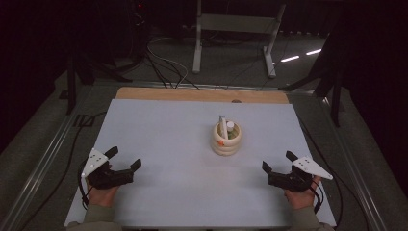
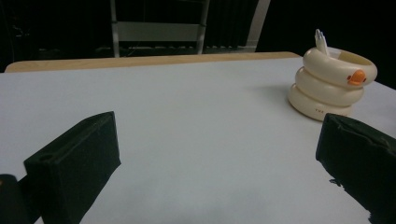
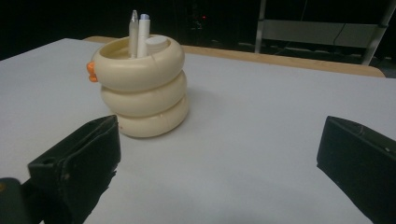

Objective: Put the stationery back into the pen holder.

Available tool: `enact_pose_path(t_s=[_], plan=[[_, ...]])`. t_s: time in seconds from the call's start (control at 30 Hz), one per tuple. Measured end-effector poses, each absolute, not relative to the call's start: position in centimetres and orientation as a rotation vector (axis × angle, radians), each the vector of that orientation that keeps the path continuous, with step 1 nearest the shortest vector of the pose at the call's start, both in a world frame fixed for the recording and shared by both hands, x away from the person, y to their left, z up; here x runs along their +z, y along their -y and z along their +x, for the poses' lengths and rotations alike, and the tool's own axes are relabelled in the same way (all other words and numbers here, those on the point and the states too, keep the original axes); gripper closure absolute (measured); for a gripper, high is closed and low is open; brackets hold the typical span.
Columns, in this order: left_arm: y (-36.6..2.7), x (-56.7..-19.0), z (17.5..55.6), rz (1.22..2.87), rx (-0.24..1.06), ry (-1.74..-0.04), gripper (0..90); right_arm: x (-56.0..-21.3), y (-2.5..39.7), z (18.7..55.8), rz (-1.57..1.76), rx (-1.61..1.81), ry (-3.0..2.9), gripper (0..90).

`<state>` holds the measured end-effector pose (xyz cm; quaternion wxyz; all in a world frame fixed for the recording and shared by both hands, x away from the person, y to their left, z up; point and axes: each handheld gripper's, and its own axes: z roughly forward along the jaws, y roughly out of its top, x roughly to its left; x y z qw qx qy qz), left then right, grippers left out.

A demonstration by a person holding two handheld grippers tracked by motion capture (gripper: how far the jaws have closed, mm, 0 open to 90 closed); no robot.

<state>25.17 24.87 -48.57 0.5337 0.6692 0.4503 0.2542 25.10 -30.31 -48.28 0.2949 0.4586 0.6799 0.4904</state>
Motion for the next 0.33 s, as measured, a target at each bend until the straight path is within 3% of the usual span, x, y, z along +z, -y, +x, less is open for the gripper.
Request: enact_pose_path(t_s=[0.33], plan=[[-24.60,-48.84,25.29,1.618,0.601,-1.093,0.1,-48.31,30.32,25.22,1.224,1.309,-1.811,0.0]])
